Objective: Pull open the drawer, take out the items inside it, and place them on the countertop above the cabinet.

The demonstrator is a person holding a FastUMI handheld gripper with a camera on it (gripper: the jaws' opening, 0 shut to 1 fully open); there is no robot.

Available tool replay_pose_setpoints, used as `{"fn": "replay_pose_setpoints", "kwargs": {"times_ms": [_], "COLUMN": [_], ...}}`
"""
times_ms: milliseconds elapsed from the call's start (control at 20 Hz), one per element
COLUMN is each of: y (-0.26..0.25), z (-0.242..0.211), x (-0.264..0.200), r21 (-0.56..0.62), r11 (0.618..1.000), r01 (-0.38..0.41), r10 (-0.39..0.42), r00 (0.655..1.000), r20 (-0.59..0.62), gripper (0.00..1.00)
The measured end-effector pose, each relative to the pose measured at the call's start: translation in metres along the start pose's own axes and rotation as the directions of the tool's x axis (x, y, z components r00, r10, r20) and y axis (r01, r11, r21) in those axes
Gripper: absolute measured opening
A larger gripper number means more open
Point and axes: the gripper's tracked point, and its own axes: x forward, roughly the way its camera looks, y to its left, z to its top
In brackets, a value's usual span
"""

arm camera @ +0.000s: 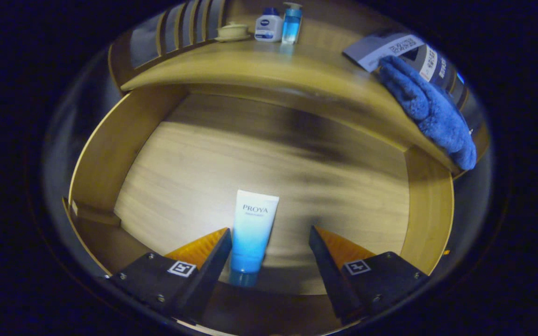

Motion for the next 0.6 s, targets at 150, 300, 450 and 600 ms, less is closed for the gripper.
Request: {"fn": "replay_pose_setpoints", "kwargs": {"times_ms": [150, 300, 450, 600], "y": [0.003, 0.01, 0.014, 0.007], "z": [-0.006, -0.01, -0.012, -0.011], "x": [0.005, 0.01, 0.014, 0.01], "r21": [-0.007, -0.004, 0.021, 0.019], "r11": [1.0, 1.0, 0.999, 1.0], "r01": [-0.005, -0.021, -0.033, -0.01], "r10": [0.004, 0.02, 0.034, 0.012], "r00": [0.999, 0.997, 0.996, 0.997], "r20": [-0.047, -0.076, -0.087, -0.078], "gripper": [1.0, 0.99, 0.66, 0.43]}}
